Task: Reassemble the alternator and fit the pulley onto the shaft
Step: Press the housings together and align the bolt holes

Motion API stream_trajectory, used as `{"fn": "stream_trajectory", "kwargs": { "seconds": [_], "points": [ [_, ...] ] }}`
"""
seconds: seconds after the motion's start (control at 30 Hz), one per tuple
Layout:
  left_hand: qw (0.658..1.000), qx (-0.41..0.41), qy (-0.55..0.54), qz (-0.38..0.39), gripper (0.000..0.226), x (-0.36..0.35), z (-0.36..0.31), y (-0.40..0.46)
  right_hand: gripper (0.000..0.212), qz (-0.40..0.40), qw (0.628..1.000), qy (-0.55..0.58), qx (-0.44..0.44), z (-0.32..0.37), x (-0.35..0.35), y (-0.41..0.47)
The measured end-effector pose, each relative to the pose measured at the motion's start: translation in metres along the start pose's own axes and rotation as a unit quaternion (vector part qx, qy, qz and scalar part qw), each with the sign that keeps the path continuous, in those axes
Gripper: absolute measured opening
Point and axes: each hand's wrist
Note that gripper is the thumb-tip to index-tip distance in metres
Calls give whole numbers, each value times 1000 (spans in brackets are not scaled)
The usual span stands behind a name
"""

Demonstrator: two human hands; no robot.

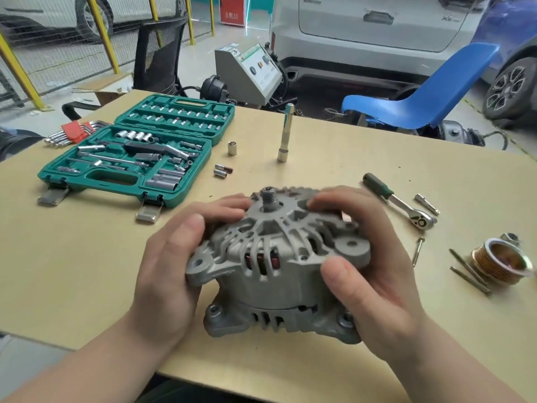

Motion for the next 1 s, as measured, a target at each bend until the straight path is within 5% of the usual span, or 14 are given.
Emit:
{"fn": "stream_trajectory", "kwargs": {
  "seconds": [0.23,0.4,0.67,0.8,1.0],
  "points": [
    [995,-12,61,77,44,8,-6,-1,45,16,998,-59,4,-2,3,-7],
    [973,-11,163,165,82,21,-7,-14,69,67,995,-73,-6,-2,10,-20],
    [979,22,134,153,110,20,-5,-17,82,68,996,-52,0,-7,4,-25],
    [980,115,95,132,141,19,-1,-13,93,33,999,-33,-26,-12,-1,-31],
    [973,139,104,155,125,14,-4,-1,99,16,996,-16,-90,-22,1,-28]
  ]
}}
Point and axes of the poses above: each hand's wrist, its own y-axis towards the middle knuckle, its own x-axis out of the back of the hand, z = x × y
